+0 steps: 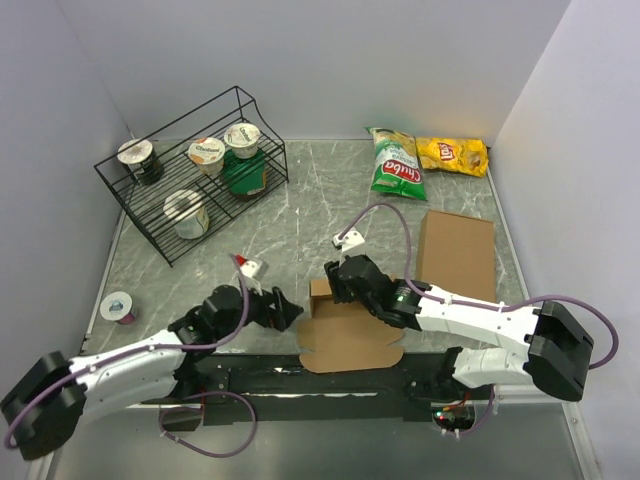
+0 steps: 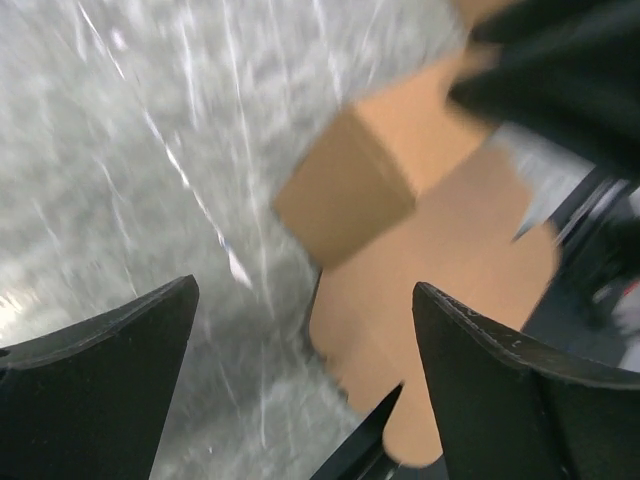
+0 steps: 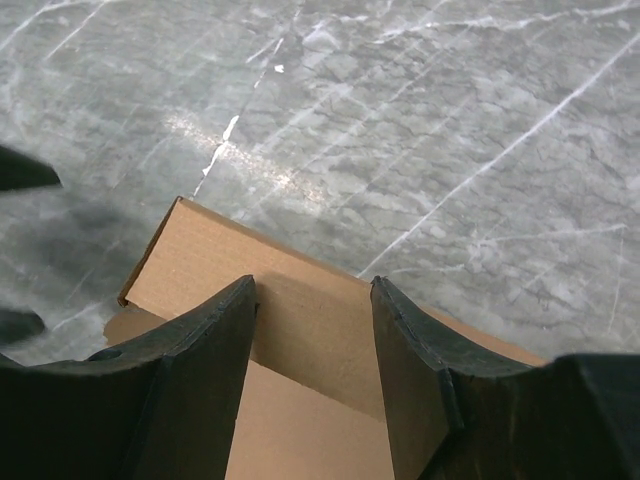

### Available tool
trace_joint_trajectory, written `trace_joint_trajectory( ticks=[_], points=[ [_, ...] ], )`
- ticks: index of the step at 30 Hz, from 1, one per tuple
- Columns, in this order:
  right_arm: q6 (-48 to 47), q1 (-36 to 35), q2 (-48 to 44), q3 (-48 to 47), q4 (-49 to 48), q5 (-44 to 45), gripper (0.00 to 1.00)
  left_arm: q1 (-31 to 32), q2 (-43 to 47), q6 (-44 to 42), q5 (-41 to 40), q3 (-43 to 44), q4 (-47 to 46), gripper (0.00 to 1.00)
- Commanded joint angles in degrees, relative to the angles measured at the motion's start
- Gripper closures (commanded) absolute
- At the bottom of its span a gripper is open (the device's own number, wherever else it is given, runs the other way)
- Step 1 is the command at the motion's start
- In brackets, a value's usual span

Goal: Fold the paper box
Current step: Fold the paper box at the center of the board.

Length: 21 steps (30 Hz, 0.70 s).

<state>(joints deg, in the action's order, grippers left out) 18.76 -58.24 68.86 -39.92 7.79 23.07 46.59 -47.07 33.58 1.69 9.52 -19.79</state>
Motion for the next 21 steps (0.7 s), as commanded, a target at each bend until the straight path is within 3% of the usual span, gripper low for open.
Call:
trace_joint_trajectory(
  ticks=[1, 12, 21],
  points=[
    [3.47, -0.30, -0.04, -2.35, 4.69, 3.47, 0.42, 6.57, -7.23, -3.52, -8.18, 3.30, 0.72, 0.07],
    [5.23, -0.47, 0.22, -4.29, 5.22, 4.79, 0.41, 11.68, -20.51, -3.17, -17.59, 5.95, -13.68, 0.09],
    [6.02, -0.39, 0.92, -5.60, 6.53, 5.32, 0.40, 11.95, -30.97, -4.67, -13.21, 8.50, -27.13, 0.12]
  ],
)
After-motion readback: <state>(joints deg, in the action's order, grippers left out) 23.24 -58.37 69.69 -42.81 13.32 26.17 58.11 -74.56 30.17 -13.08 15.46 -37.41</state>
